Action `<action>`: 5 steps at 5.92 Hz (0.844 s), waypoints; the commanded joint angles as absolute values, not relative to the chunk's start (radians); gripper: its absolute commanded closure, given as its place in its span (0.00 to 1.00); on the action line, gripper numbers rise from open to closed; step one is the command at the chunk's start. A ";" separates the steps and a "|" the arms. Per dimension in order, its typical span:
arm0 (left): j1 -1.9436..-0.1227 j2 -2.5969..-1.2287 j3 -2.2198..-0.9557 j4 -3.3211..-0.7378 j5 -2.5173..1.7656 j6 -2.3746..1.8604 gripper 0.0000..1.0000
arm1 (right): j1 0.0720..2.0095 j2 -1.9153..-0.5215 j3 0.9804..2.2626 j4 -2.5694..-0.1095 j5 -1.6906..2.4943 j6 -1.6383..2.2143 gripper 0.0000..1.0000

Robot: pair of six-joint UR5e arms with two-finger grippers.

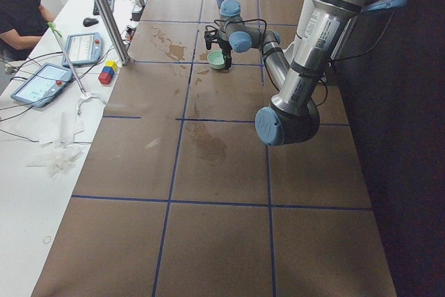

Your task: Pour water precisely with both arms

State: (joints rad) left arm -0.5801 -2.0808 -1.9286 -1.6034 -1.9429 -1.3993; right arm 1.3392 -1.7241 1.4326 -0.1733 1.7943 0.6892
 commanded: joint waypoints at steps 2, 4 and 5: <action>-0.519 -2.238 -1.668 -1.691 -1.890 -1.447 0.00 | 1.621 -1.657 1.434 -0.583 2.307 0.300 0.00; -0.517 -2.307 -1.539 -1.726 -1.890 -1.480 0.07 | 1.703 -1.655 1.450 -0.840 2.500 -0.010 0.00; -0.517 -2.309 -1.528 -1.727 -1.891 -1.482 0.17 | 1.701 -1.670 1.453 -0.907 2.576 -0.044 0.00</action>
